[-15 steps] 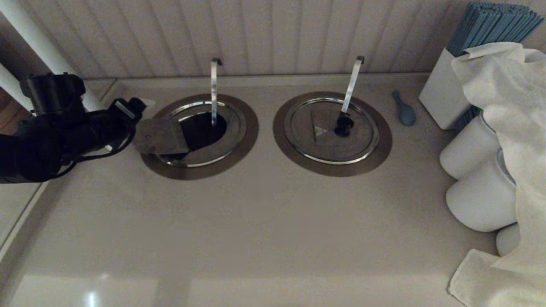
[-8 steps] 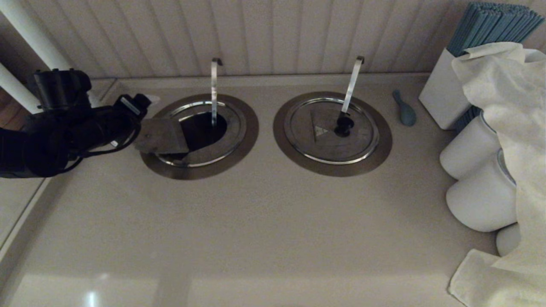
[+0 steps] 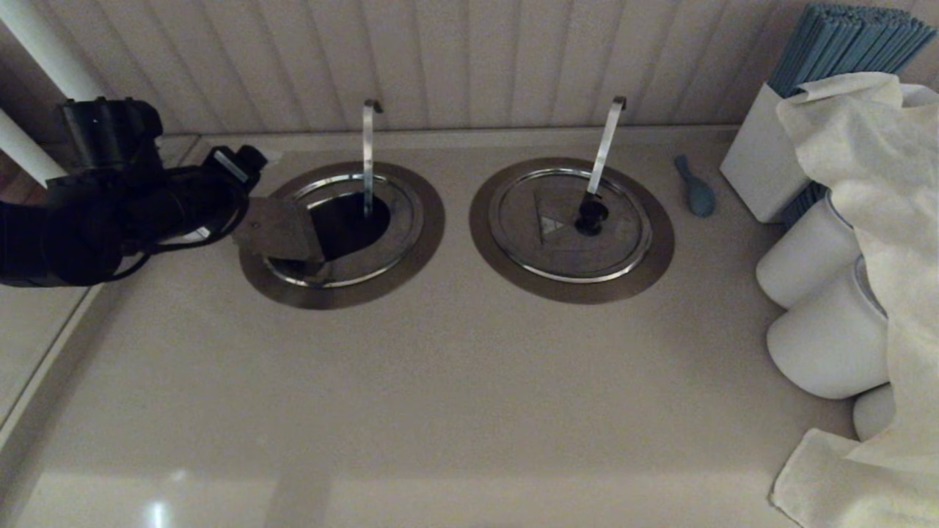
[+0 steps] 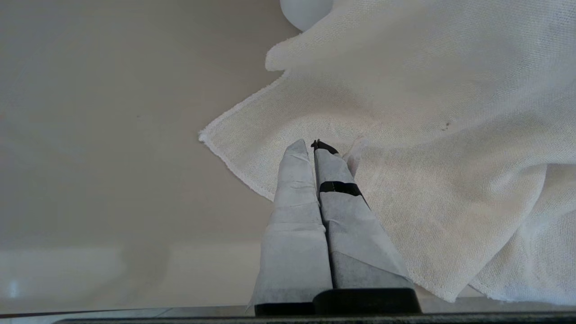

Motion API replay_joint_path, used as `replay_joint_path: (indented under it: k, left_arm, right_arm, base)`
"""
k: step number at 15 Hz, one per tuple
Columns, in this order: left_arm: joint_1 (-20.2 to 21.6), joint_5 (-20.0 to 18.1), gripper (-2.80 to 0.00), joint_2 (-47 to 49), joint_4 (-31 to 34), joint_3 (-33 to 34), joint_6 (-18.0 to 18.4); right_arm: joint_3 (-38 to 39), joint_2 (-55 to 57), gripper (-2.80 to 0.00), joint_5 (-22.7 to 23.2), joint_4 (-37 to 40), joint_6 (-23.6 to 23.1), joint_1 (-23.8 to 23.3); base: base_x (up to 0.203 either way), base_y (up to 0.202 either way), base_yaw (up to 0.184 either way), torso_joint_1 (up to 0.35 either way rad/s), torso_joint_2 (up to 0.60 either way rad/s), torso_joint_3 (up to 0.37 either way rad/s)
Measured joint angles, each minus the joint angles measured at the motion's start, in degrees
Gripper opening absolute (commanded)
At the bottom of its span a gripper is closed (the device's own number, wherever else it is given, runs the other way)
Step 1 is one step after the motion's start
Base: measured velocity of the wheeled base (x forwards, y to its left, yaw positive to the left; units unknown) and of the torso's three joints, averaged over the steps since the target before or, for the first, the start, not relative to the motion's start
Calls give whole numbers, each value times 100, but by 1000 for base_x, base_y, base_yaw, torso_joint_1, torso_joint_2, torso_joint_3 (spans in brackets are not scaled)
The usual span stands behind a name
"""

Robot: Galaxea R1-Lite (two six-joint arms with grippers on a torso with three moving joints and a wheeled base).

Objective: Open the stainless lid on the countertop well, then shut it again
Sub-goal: Close the lid

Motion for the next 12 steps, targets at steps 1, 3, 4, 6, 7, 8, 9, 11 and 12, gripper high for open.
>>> replay_joint_path:
  k: [1,3,4,6,7,8,9,11,12]
  left_arm:
    - [-17,0,0,-6,46,-63,2]
    - [-70,8,0,-26,83,-168,0]
    - [-94,28,0,-34,85,-219,4]
    - [-155,43,0,-52,97,-325,2]
    - [-189,49,0,-59,158,-382,1]
    - [-227,58,0,-59,242,-455,-5]
    - [-271,109,0,-54,312,-547,-2]
    - [-408,237,0,-23,438,-787,2]
    - [-507,262,0,5,502,-907,2]
  right_arm:
    - [0,0,-280,0,-2,-2,0]
    - [0,0,-280,-2,-2,0,0]
    - [2,0,-280,-2,-2,0,0]
    - [0,0,-280,-2,0,0,0]
    - [0,0,-280,0,-2,0,0]
    - [0,0,-280,0,0,0,0]
    - [0,0,-280,1,-2,-2,0]
    - [2,0,-280,0,0,-2,0]
    - [2,0,-280,2,0,-2,0]
  base:
    - [0,0,0,0,0,0]
    - [0,0,0,0,0,0]
    - [0,0,0,0,0,0]
    - [0,0,0,0,0,0]
    - [0,0,0,0,0,0]
    - [0,0,0,0,0,0]
    - [0,0,0,0,0,0]
    - [0,0,0,0,0,0]
    - [0,0,0,0,0,0]
